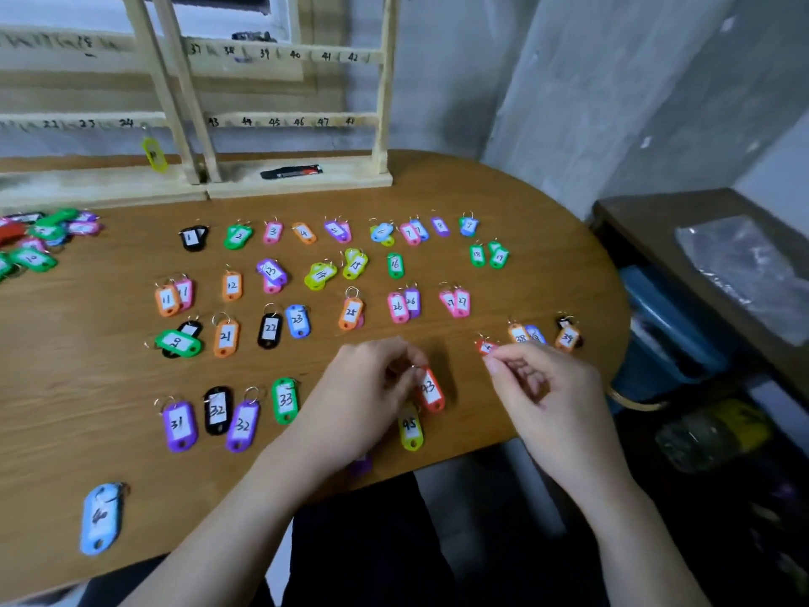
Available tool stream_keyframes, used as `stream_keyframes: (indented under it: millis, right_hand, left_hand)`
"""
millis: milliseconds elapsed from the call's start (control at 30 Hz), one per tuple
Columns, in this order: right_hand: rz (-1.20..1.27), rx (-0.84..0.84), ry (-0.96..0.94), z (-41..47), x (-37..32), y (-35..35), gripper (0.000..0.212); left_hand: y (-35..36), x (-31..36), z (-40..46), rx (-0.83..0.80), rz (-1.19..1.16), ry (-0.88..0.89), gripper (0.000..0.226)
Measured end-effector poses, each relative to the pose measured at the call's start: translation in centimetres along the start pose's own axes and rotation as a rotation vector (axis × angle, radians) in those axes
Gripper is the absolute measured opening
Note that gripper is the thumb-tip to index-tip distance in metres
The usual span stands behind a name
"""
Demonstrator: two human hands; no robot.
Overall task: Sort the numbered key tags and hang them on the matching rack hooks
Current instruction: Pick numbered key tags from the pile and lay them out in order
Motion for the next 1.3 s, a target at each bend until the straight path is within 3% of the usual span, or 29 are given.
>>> stream_keyframes:
  millis: [267,567,1167,1300]
  right_hand:
    - [0.002,-0.002,0.055,-1.9,2.7,0.0,0.007]
    - [0.021,-0.048,0.114,-2.5,4.2,1.4,0.006]
    - [0.053,-0.114,0.066,-1.9,2.7,4.8,0.006]
    - [0.043,-0.126,0.020,-1.5,1.6,5.9,0.007]
  left_hand:
    - [1.2,1.0,1.0,-0.049,-0.012,0.076,0.020]
    - [2.2,1.4,2.0,-0.168,0.024,0.071,0.007]
    - [-5.4,-4.6,-3.9,-0.185,0.089,-0.124,0.007]
    - [-7.1,-5.8,-5.7,-0.176,0.130,-0.159,0.021]
Point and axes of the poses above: each hand's wrist, its own z-axis towards the middle knuckle, its own y-axis out of the palm, x = y × z, the point moved 9 cm from there along z, towards the middle knuckle, and after that the axes turned 4 degrees about z, right-handed, at the moved point
